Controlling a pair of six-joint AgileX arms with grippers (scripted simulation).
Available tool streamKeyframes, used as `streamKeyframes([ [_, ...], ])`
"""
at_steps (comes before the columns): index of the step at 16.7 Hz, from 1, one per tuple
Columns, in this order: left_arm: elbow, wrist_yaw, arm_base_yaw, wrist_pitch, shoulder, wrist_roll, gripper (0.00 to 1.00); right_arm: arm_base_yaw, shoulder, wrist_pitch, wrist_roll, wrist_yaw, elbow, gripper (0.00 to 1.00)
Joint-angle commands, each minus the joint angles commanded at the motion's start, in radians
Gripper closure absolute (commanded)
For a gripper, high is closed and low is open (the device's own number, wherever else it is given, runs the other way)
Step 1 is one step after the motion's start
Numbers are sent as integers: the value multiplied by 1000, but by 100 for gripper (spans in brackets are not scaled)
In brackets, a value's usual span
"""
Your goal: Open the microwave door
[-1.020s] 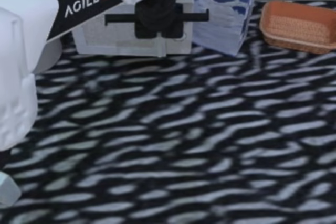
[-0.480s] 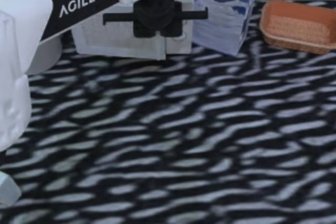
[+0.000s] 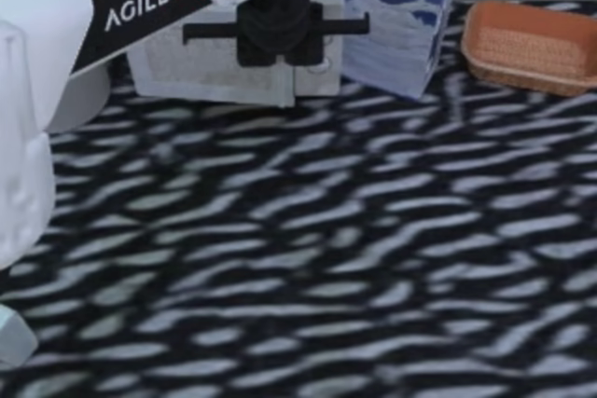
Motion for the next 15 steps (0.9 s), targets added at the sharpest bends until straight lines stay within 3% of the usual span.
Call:
streamKeyframes([
  [15,-66,17,1,36,-38,38,100,0,0,0,0,0,0,0],
])
